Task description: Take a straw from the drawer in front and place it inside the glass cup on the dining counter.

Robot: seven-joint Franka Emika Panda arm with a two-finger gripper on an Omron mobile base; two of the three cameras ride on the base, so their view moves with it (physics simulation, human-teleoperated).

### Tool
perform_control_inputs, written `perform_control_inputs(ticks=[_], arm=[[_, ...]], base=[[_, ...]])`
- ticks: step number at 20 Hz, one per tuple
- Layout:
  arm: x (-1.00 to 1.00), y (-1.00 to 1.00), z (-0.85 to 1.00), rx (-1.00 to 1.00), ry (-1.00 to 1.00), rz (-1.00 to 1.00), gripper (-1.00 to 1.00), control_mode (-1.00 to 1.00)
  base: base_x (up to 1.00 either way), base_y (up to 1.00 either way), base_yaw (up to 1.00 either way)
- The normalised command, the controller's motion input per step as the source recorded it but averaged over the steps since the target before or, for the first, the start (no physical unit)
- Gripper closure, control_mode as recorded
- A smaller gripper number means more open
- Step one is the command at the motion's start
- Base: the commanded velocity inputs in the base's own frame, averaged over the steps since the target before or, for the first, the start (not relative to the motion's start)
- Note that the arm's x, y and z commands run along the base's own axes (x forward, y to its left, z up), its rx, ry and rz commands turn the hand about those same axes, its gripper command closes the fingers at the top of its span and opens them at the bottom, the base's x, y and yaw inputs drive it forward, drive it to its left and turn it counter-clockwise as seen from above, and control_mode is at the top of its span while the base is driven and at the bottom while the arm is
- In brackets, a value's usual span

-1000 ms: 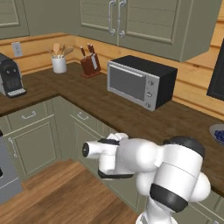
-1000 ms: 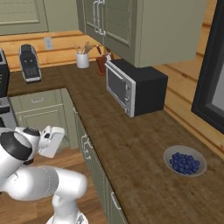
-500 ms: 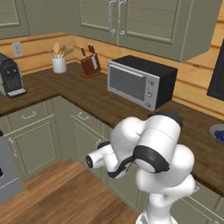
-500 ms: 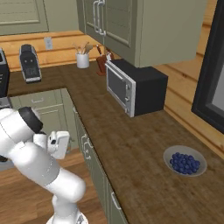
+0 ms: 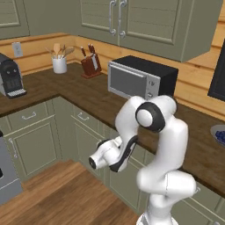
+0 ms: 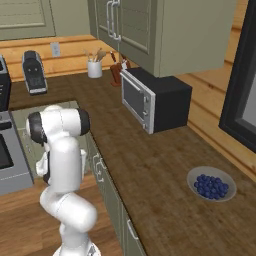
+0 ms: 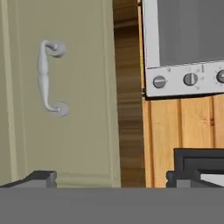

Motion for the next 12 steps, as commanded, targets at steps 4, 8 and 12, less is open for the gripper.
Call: perform_control_inputs(ticks=[4, 8, 12], arm=[[0.30, 0.00, -0.41, -0.13, 0.00, -0.02, -1.00, -1.00], [0.32, 0.00, -0.34, -0.13, -0.02, -0.03, -1.00, -1.00], [0.43, 0.00, -0.14, -0.11, -0.06, -0.05, -1.00, -1.00]], base=[[0.00, 0.00, 0.00], [0.00, 0.00, 0.00], [0.00, 0.00, 0.00]])
